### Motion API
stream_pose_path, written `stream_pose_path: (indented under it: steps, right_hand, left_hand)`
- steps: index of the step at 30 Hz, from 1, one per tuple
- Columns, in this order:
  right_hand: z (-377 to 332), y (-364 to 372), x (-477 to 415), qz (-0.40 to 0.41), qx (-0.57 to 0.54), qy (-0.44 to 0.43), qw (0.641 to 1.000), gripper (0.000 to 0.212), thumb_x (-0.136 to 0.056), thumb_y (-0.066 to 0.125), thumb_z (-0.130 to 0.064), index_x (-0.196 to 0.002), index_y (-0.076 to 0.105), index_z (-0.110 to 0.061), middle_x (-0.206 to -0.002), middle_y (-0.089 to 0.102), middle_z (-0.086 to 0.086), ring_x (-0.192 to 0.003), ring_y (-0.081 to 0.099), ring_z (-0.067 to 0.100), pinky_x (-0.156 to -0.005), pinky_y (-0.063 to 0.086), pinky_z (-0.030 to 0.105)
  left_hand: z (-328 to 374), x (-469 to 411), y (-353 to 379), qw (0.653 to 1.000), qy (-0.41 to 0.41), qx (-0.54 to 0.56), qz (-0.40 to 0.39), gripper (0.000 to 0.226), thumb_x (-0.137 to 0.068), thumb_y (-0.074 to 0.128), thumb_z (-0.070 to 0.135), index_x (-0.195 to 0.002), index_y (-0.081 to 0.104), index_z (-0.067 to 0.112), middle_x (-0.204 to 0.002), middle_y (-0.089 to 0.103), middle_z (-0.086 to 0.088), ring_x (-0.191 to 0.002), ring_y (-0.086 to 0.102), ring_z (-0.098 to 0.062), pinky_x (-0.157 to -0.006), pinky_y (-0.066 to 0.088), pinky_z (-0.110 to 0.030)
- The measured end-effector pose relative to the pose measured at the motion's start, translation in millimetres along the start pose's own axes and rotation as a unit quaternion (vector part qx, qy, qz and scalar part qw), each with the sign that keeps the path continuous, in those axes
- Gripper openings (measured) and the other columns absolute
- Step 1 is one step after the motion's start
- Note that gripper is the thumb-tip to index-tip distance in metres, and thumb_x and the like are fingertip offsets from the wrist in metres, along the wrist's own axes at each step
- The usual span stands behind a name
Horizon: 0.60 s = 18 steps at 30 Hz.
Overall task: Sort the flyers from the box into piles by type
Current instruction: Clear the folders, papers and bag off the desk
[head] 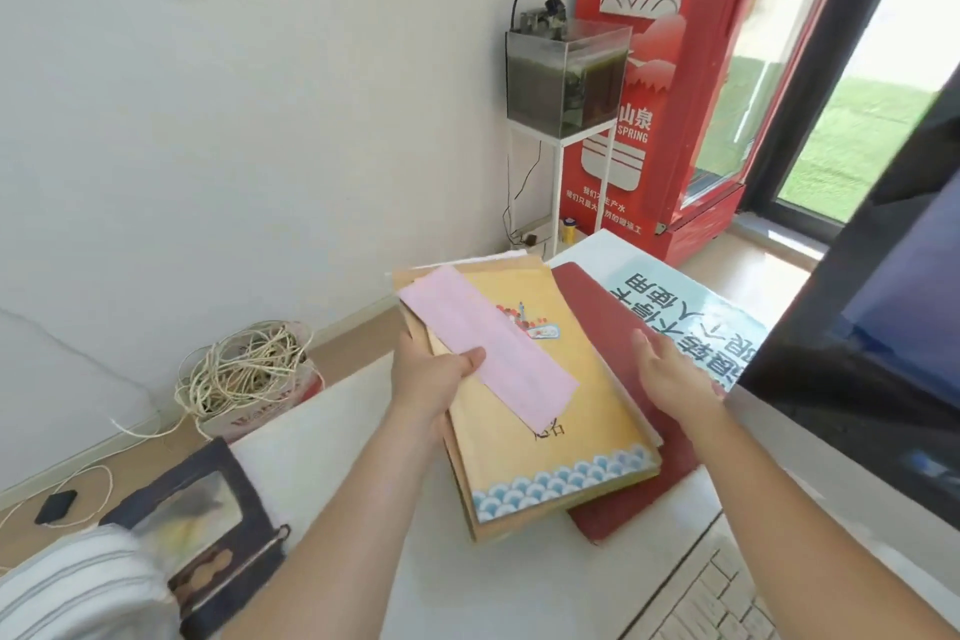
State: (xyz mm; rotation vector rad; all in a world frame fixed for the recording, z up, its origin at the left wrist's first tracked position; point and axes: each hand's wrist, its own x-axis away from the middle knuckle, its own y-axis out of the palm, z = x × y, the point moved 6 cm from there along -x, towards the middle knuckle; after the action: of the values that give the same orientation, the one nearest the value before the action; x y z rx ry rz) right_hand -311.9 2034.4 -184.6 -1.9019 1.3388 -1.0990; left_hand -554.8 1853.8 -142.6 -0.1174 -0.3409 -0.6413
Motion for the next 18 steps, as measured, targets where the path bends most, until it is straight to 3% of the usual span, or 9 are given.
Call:
stream_pose_path:
  steps: [2, 5, 8, 10, 13, 15, 18]
  right_hand:
    - [-3.7, -2.7, -2.1, -0.011, -0.039, -0.008, 0.999, 0.086, -0.082, 0.015, -0.076, -0.148, 0.027, -0.023, -0.151, 0.032, 0.015, -0.138, 0.028, 0.038, -0.113, 0.020, 0.053]
    - [-6.2, -4.0, -11.5, -0.029, 0.009, 0.005, 1.000, 0.099, -0.073, 0.023, -0.084, -0.147, 0.025, -0.018, -0.148, 0.036, 0.016, -0.136, 0.031, 0.038, -0.111, 0.025, 0.054]
    - [-8.8, -6.4, -23.9, -0.041, 0.073, 0.047, 0.995, 0.110, -0.060, 0.029, -0.092, -0.144, 0.026, -0.021, -0.143, 0.039, 0.017, -0.132, 0.035, 0.040, -0.107, 0.028, 0.055]
    - [-14.0, -6.0, -32.2, -0.032, 0.092, 0.047, 0.994, 0.111, -0.058, 0.031, -0.094, -0.141, 0.031, -0.020, -0.138, 0.044, 0.016, -0.128, 0.040, 0.039, -0.105, 0.030, 0.056]
    - [-25.1, -7.1, -31.6, -0.017, 0.123, 0.026, 0.992, 0.099, -0.069, 0.036, -0.088, -0.134, 0.043, -0.014, -0.134, 0.049, 0.015, -0.125, 0.042, 0.036, -0.103, 0.028, 0.052]
    - [-31.0, -3.9, -25.0, -0.033, 0.127, -0.004, 0.991, 0.096, -0.070, 0.037, -0.088, -0.124, 0.051, -0.010, -0.126, 0.056, 0.013, -0.118, 0.049, 0.033, -0.100, 0.036, 0.045]
    - [-36.0, 2.4, -8.4, -0.053, 0.085, -0.029, 0.994, 0.101, -0.064, 0.044, -0.089, -0.124, 0.047, -0.007, -0.121, 0.059, 0.011, -0.111, 0.055, 0.030, -0.090, 0.047, 0.041]
  left_hand:
    - [-38.7, -15.2, 16.8, 0.997, -0.037, -0.070, 0.010, 0.059, -0.051, 0.081, 0.023, -0.105, 0.059, 0.014, -0.103, 0.069, -0.002, -0.089, 0.066, -0.022, -0.083, 0.055, -0.042]
    - [-66.5, -14.4, 20.7, 0.986, -0.036, -0.153, 0.063, 0.047, -0.058, 0.080, 0.035, -0.098, 0.066, 0.014, -0.101, 0.069, -0.005, -0.095, 0.064, -0.026, -0.082, 0.054, -0.038]
    - [-64.5, -7.8, 35.4, 0.994, -0.009, -0.102, 0.047, 0.032, -0.073, 0.079, 0.022, -0.102, 0.064, 0.017, -0.097, 0.069, 0.005, -0.088, 0.064, -0.010, -0.065, 0.047, -0.023]
    - [-65.2, 0.9, 47.0, 0.999, -0.005, -0.045, 0.019, 0.033, -0.077, 0.076, 0.013, -0.107, 0.062, 0.017, -0.100, 0.069, 0.009, -0.088, 0.062, -0.001, -0.063, 0.042, -0.017]
    - [-66.8, 10.5, 54.8, 1.000, -0.024, 0.017, 0.011, 0.037, -0.076, 0.076, 0.008, -0.108, 0.061, 0.018, -0.103, 0.068, 0.012, -0.091, 0.062, 0.000, -0.067, 0.042, -0.017]
    - [-62.2, 6.8, 51.6, 0.999, -0.040, 0.019, 0.010, 0.038, -0.075, 0.077, 0.007, -0.109, 0.061, 0.016, -0.103, 0.069, 0.007, -0.088, 0.061, -0.002, -0.065, 0.041, -0.018]
    - [-51.7, 1.5, 30.2, 0.998, -0.059, -0.014, 0.019, 0.038, -0.075, 0.076, 0.003, -0.110, 0.060, 0.006, -0.108, 0.066, 0.002, -0.077, 0.056, -0.004, -0.060, 0.037, -0.019]
